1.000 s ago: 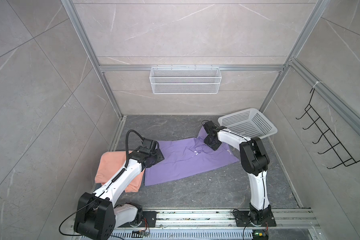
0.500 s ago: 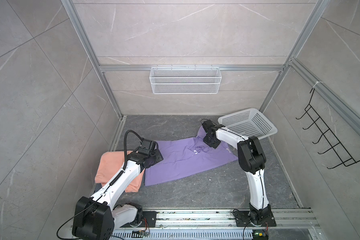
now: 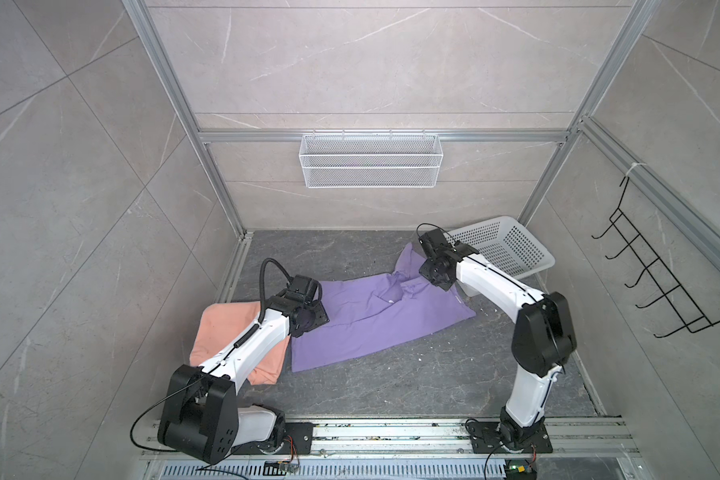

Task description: Fold and stack the t-shirts

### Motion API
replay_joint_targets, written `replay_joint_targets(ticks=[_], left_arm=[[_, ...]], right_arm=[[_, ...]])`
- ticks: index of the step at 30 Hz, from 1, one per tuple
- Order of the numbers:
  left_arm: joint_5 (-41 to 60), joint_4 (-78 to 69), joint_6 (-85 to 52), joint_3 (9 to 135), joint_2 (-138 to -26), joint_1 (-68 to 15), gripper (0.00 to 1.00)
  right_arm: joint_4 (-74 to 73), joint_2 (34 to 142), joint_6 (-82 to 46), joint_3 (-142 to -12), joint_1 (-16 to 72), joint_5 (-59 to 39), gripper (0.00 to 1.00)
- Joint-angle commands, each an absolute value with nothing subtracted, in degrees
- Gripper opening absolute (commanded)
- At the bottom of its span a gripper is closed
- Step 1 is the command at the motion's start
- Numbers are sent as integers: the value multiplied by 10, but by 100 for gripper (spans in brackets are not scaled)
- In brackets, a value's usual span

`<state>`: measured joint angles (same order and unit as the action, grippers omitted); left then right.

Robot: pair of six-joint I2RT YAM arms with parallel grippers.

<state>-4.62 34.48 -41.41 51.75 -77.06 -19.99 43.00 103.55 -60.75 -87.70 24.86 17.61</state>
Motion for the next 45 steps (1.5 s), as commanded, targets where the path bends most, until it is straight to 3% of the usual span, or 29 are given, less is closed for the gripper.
replay_joint_targets(ticks=[1, 9, 15, 28, 37, 41, 45], left_arm=[[-63, 358, -398, 557, -787, -201, 64], [-26, 428, -433, 561, -784, -202, 64], [-9, 444, -458, 526, -764, -200, 65], [-63, 430, -457, 559, -904, -192, 59], [-64, 412, -469, 575, -935, -180, 59], [-59, 407, -473, 574, -935, -169, 51], [-51, 392, -477, 571, -937, -159, 50]], right_arm=[[468, 968, -601, -822, 251, 217, 0], [540, 805, -631, -676, 253, 250, 0], [559, 740, -651, -584, 253, 244, 0], [535, 730, -643, -546, 254, 231, 0], [537, 725, -636, -542, 253, 229, 0], [537, 722, -638, -540, 253, 230, 0], [534, 722, -640, -540, 253, 228, 0]])
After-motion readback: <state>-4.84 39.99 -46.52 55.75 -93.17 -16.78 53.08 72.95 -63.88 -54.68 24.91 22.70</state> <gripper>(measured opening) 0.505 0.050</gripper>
